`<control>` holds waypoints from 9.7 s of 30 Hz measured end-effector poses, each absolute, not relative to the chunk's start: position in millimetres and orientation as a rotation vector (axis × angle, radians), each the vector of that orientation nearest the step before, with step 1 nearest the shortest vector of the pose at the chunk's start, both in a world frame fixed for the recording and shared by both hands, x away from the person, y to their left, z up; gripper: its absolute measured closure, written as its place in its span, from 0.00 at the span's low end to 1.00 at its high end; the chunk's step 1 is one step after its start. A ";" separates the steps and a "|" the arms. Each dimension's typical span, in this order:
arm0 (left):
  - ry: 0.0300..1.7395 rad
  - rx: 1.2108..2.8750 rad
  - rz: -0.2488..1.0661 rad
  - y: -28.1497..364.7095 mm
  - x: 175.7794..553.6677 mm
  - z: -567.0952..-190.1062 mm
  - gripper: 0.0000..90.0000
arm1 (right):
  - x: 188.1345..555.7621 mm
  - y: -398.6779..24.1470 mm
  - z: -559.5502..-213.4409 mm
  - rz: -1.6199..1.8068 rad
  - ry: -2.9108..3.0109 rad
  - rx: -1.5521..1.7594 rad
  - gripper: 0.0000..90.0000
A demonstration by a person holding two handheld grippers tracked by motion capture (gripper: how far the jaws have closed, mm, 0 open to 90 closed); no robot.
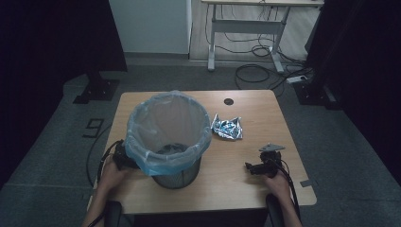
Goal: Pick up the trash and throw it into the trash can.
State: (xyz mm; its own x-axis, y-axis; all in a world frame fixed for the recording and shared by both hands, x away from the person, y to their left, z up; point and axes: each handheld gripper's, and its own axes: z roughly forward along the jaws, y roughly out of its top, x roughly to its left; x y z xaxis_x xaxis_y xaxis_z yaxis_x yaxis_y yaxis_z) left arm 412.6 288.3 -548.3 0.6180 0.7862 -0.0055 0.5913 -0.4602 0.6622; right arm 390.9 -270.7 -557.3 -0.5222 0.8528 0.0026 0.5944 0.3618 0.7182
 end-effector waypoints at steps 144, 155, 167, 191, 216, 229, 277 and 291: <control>1.073 2.211 0.401 287.5 413.6 -548.5 0.00 | 470.7 -222.2 -341.4 1.092 2.439 1.202 0.91; 1.072 2.211 0.402 287.6 413.7 -548.5 0.00 | 466.0 -218.8 -305.1 1.148 2.438 1.165 0.91; 1.074 2.210 0.401 287.5 413.6 -548.5 0.00 | 461.1 -210.2 -257.2 1.196 2.420 1.101 0.91; 1.071 2.211 0.398 287.7 413.7 -548.4 0.00 | 453.9 -87.9 -234.6 1.250 2.627 0.789 0.90; 1.064 2.216 0.396 287.4 414.1 -548.3 0.00 | 452.0 -31.0 -280.0 1.145 2.682 0.533 0.24; 1.065 2.215 0.396 287.4 414.1 -548.3 0.00 | 481.0 -70.8 -276.3 1.083 2.538 0.746 0.04; 1.064 2.216 0.396 287.4 414.1 -548.3 0.00 | 468.5 -178.5 -359.0 1.066 2.381 0.977 0.00; 1.065 2.215 0.396 287.4 414.1 -548.3 0.00 | 457.3 -208.1 -389.1 1.066 2.350 1.040 0.00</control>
State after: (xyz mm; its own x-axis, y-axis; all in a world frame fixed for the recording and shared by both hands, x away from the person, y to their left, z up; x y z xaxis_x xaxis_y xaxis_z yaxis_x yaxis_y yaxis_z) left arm 414.1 287.4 -548.3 0.6263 0.7796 -0.0054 0.5866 -0.4667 0.6619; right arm 457.3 -208.1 -389.1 -0.6655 0.7461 -0.0198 0.4766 0.4453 0.7580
